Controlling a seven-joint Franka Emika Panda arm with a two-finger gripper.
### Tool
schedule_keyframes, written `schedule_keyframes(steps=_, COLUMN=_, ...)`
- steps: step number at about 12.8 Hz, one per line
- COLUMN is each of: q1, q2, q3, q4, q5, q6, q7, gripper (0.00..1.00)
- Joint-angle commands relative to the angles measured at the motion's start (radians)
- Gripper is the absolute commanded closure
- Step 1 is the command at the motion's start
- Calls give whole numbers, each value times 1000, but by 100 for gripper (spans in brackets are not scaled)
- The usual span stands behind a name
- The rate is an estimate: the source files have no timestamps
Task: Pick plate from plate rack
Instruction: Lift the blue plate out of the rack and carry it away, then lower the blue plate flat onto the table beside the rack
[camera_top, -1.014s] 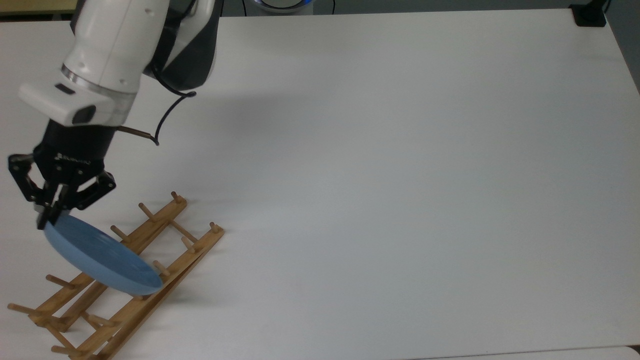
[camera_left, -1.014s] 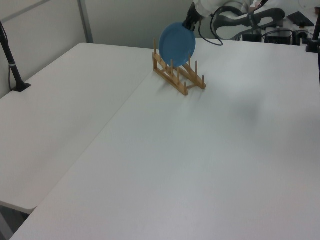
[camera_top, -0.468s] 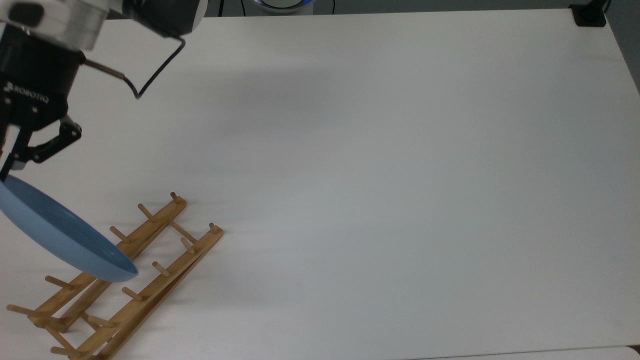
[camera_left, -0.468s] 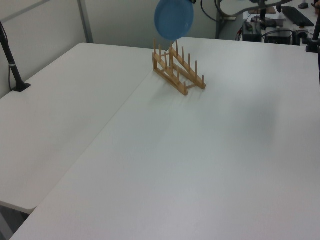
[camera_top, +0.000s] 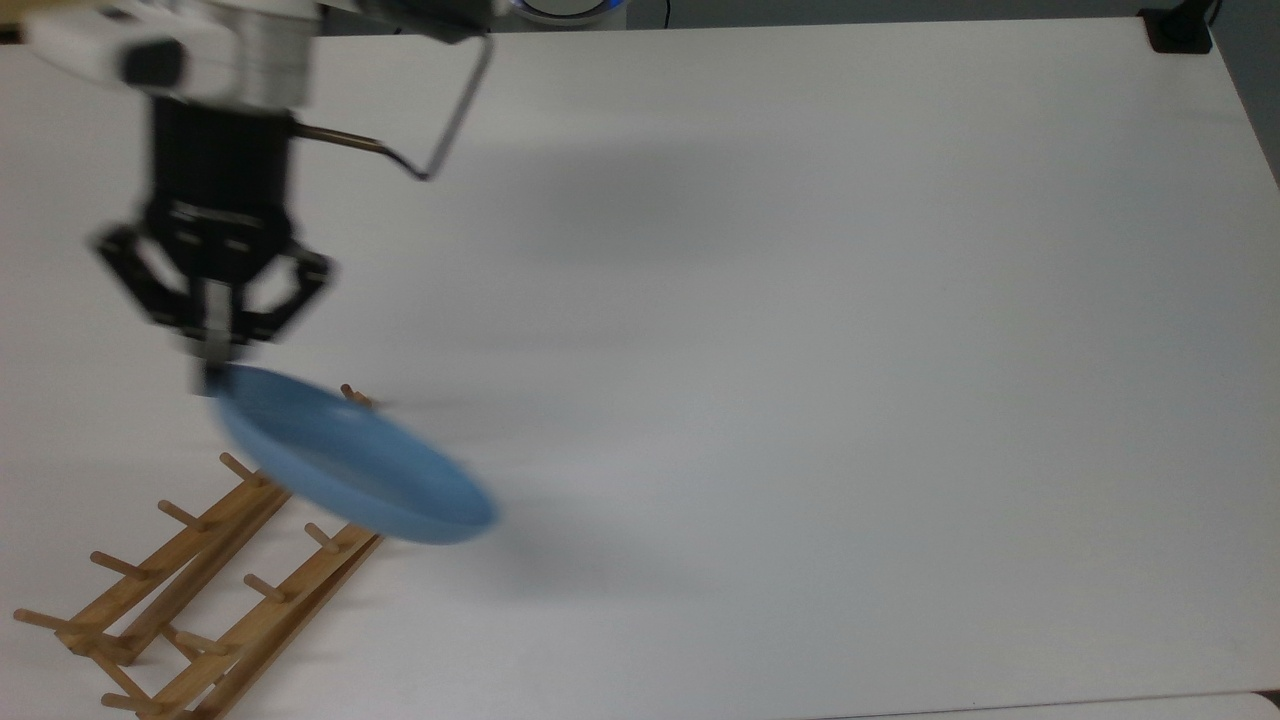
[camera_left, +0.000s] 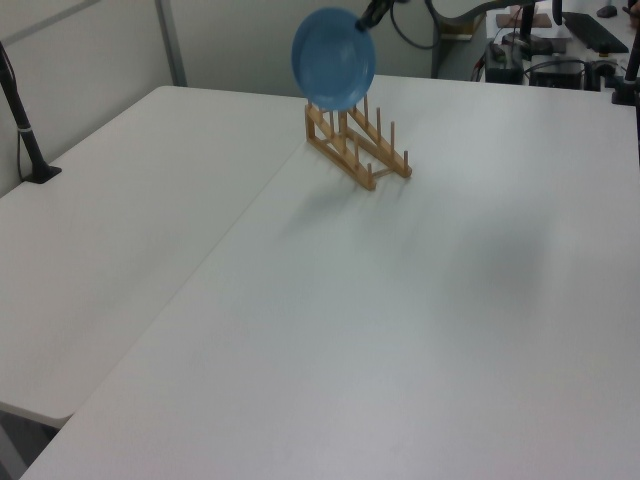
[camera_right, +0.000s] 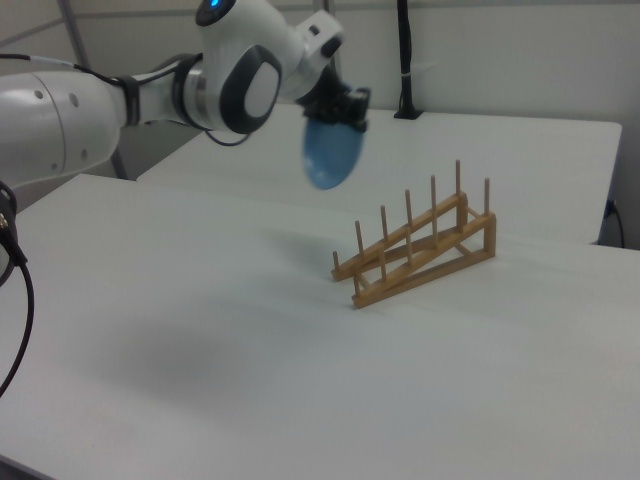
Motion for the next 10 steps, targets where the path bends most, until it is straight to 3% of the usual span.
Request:
schedule_keyframes(steps=1, q1=81, q2=-39, q3=-3, q4=-57, q5=116, q6=-179, q7=106, gripper=100)
schedule_keyframes(steps=5, q1=117, q2=-33, q3=-1, q4=-112, q5=171, q6=-528, q7=132, gripper=100)
schedule_keyframes(steps=10, q1=88, q2=-32, q3=11, q4=-184, q5=172, q6=-808, q7=53, gripper=99)
